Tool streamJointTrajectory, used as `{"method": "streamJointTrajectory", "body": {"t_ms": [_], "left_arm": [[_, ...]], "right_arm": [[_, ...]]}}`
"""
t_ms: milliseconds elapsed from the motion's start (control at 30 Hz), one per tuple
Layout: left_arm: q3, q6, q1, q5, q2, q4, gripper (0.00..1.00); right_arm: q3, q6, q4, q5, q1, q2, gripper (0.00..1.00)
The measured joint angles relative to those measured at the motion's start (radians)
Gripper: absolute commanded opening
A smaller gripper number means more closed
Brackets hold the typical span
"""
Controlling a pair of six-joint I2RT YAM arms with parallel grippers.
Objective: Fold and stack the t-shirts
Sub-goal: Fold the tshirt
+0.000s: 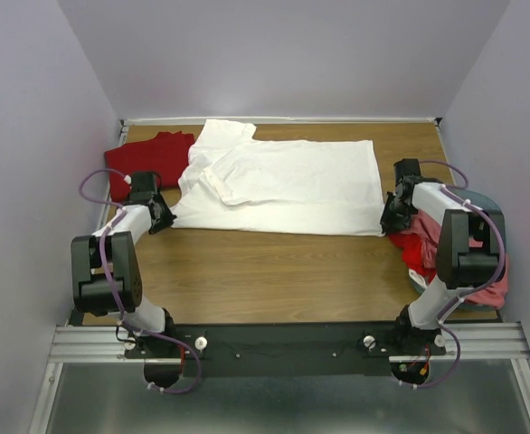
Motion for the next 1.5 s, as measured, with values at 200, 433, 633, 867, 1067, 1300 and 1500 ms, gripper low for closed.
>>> {"method": "streamJointTrajectory", "body": {"t_ms": [200,433,633,867,1067,1300,1500], "left_arm": [[-0.002,0.028,0.013,-0.009,-0.067,-0.052,0.0],[-0.06,0.019,0.013,-0.005,-0.189,-0.103,0.0],[-0.065,-0.014,0.013,-0.005,-0.303,-0.184,0.0],[-0.066,-0.051,0.013,-0.005,-0.407,-0.286,0.0],[-0.113,-0.069,0.014,-0.007,-0.515,-0.395,0.3],[-0.074,-0.079,0.015,-0.064,-0.603,-0.5,0.91],[-0.015,-0.065,0.006,-0.062,-0.624,-0.45,0.94]], "right_arm": [[0.0,0.002,-0.047,0.038,0.0,-0.018,0.06],[0.022,0.011,-0.124,0.041,0.0,-0.027,0.03],[0.023,0.04,-0.203,0.047,0.0,-0.094,0.04],[0.017,0.074,-0.253,0.046,0.0,-0.153,0.08],[-0.01,0.091,-0.29,0.048,0.0,-0.185,0.57],[0.047,0.084,-0.325,0.037,0.0,-0.23,0.72],[0.134,0.092,-0.293,0.008,0.034,-0.239,0.73]]}}
